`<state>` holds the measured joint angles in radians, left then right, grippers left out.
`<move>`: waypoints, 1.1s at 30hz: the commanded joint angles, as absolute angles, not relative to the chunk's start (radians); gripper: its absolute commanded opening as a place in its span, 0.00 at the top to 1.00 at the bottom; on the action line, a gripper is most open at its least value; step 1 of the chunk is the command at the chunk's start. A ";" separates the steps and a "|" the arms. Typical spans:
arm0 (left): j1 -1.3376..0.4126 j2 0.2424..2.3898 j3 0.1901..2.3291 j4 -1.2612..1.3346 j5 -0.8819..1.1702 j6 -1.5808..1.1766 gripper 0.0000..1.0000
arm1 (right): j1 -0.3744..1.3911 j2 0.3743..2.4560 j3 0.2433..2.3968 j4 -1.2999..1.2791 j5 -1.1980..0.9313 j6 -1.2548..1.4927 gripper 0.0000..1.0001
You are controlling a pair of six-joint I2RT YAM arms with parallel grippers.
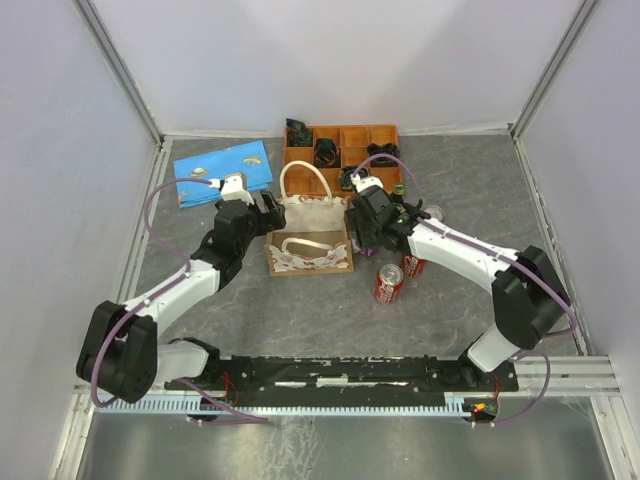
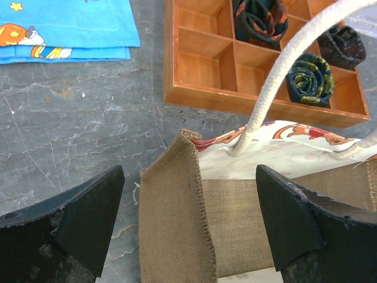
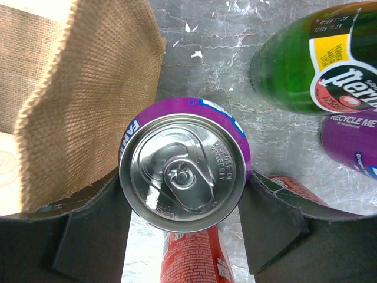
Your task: Take the beverage out of the canvas bag
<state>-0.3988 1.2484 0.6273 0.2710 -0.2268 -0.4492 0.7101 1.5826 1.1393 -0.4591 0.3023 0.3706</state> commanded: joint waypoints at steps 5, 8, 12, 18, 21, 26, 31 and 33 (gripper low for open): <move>-0.397 1.163 0.691 0.252 -0.245 -0.412 0.01 | 0.690 1.603 1.122 -0.337 0.311 0.375 0.96; -0.397 1.147 0.696 0.248 -0.237 -0.402 0.01 | 0.687 1.617 1.120 -0.336 0.309 0.381 0.88; -0.397 1.139 0.699 0.233 -0.251 -0.383 0.01 | 0.685 1.626 1.122 -0.347 0.305 0.388 0.48; -0.397 1.129 0.690 0.224 -0.277 -0.362 0.01 | 0.684 1.598 1.125 -0.379 0.322 0.390 0.20; -0.397 1.121 0.684 0.226 -0.302 -0.358 0.01 | 0.684 1.566 1.130 -0.391 0.324 0.381 0.04; -0.397 1.113 0.685 0.211 -0.338 -0.340 0.01 | 0.686 1.516 1.154 -0.424 0.328 0.363 0.01; -0.396 1.106 0.699 0.181 -0.398 -0.308 0.01 | 0.695 1.429 1.180 -0.458 0.311 0.348 0.01; -0.397 1.099 0.698 0.181 -0.408 -0.284 0.01 | 0.696 1.379 1.181 -0.458 0.309 0.333 0.01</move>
